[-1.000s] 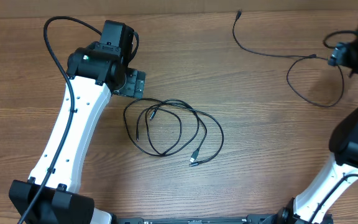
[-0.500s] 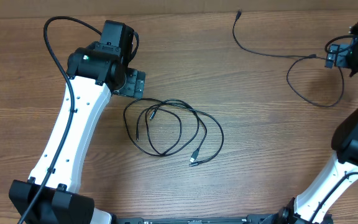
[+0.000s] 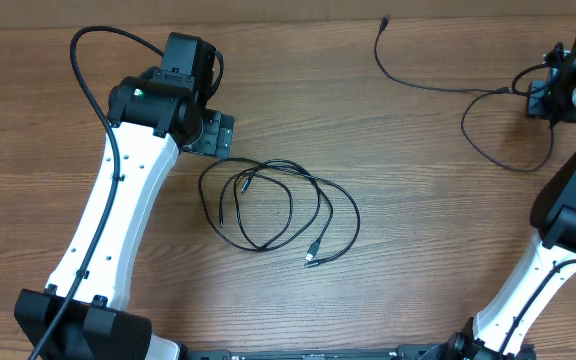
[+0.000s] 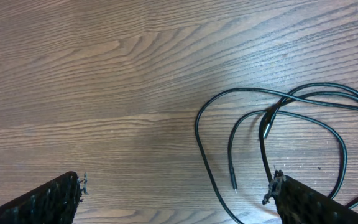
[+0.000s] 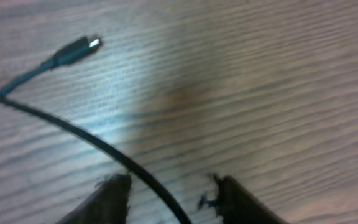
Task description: Untangle cables
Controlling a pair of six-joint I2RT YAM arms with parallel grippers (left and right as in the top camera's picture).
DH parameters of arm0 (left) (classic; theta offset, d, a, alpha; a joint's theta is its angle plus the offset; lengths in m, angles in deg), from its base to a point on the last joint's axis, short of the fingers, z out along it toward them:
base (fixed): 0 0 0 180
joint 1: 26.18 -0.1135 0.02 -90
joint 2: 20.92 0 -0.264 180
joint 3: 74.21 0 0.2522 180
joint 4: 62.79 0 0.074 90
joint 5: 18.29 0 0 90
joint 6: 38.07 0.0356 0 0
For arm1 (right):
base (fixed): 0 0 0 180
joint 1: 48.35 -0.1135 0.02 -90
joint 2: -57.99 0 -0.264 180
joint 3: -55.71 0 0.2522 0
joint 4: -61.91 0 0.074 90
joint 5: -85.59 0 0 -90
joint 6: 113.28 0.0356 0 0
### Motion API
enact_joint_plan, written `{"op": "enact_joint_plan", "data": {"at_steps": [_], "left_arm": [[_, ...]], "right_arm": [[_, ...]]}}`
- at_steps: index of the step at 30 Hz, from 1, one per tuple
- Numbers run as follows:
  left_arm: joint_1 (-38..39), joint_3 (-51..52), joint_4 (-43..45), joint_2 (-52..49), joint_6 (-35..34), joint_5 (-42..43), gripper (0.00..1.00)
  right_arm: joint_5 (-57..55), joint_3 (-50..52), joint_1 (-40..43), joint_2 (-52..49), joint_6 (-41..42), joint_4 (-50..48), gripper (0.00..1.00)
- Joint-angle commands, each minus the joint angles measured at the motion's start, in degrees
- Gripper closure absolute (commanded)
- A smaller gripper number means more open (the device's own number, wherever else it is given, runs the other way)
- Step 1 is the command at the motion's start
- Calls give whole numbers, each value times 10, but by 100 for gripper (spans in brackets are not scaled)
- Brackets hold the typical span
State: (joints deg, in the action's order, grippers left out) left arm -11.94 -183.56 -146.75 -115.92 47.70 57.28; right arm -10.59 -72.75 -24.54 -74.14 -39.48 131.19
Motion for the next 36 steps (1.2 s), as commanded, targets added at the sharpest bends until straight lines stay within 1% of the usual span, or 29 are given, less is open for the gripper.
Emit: {"op": "enact_joint_plan", "data": {"at_steps": [1, 4, 5, 6, 8, 12, 18, 21, 25, 32, 33, 34, 35, 36], "left_arm": [[0, 3, 2, -3, 9, -7, 0], [0, 3, 2, -3, 9, -7, 0], [0, 3, 2, -3, 9, -7, 0], [0, 3, 2, -3, 9, -7, 1], [0, 3, 2, -3, 9, -7, 1], [0, 3, 2, -3, 9, -7, 0], [0, 3, 2, -3, 9, -7, 1], [0, 3, 2, -3, 9, -7, 0], [0, 3, 2, -3, 9, -7, 0], [0, 3, 2, -3, 9, -7, 0], [0, 3, 2, -3, 9, -7, 0], [0, 3, 2, -3, 9, -7, 0], [0, 3, 2, -3, 9, -7, 0], [0, 3, 2, -3, 9, -7, 0]], "right_arm": [[2, 0, 0, 2, 1, -8, 76], [2, 0, 1, 2, 11, -21, 94], [-3, 0, 1, 2, 19, -27, 96], [-12, 0, 2, 2, 36, -35, 96], [-38, 0, 10, 2, 108, -61, 96], [-38, 0, 27, 2, 178, -96, 96], [-38, -1, 74, 2, 315, -151, 96], [-5, -1, 107, 2, 377, -175, 96], [72, -1, 155, 2, 418, -206, 96], [71, -1, 186, 2, 415, -214, 96], [72, -1, 187, 2, 415, -214, 90], [72, 0, 187, 2, 415, -214, 75], [72, 0, 187, 2, 408, -214, 26], [73, 0, 187, 2, 399, -214, 5]]}}
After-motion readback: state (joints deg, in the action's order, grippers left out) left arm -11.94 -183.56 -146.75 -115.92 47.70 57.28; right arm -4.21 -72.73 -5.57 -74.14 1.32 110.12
